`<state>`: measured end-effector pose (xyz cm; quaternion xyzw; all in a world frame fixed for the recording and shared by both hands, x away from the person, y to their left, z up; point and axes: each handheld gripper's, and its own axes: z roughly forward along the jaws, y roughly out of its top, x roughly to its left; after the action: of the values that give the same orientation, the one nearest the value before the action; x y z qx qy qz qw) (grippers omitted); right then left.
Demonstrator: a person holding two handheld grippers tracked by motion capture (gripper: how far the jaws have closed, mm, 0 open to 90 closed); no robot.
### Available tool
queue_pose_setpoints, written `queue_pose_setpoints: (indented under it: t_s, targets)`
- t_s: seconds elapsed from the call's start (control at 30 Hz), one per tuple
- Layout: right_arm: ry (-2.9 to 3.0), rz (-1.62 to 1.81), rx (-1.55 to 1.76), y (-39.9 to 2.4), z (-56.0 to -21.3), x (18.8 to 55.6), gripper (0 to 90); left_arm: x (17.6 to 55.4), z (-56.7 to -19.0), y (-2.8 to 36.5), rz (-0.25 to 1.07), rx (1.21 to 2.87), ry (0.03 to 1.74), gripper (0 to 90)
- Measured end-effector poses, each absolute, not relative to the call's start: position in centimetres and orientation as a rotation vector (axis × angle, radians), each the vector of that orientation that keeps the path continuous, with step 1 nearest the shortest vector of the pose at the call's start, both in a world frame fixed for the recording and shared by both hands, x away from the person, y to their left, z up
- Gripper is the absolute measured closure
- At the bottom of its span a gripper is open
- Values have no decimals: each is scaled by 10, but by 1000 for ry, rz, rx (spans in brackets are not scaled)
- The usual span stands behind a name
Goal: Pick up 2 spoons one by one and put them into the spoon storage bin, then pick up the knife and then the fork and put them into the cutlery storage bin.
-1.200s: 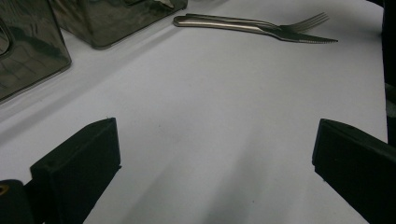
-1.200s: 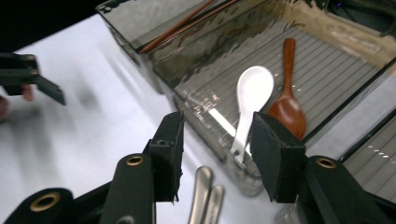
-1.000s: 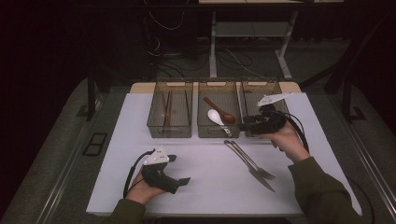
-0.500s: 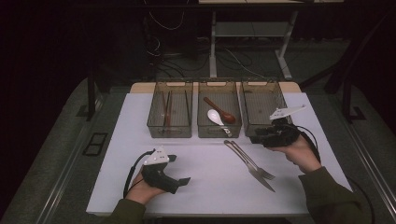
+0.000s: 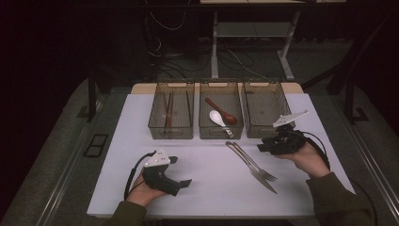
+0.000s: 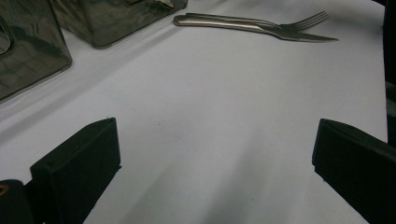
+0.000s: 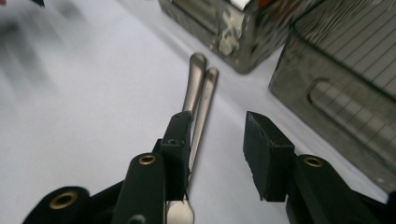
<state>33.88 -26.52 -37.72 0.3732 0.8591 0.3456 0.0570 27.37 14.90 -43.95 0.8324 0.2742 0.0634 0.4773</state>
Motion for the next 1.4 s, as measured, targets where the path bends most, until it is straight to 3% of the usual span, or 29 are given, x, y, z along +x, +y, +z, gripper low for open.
queue_pose_setpoints:
  t_s: [1.4]
  targets:
    - [2887,558,1157,-222,-410,356,747,273,-440,150,161,2030,679,12]
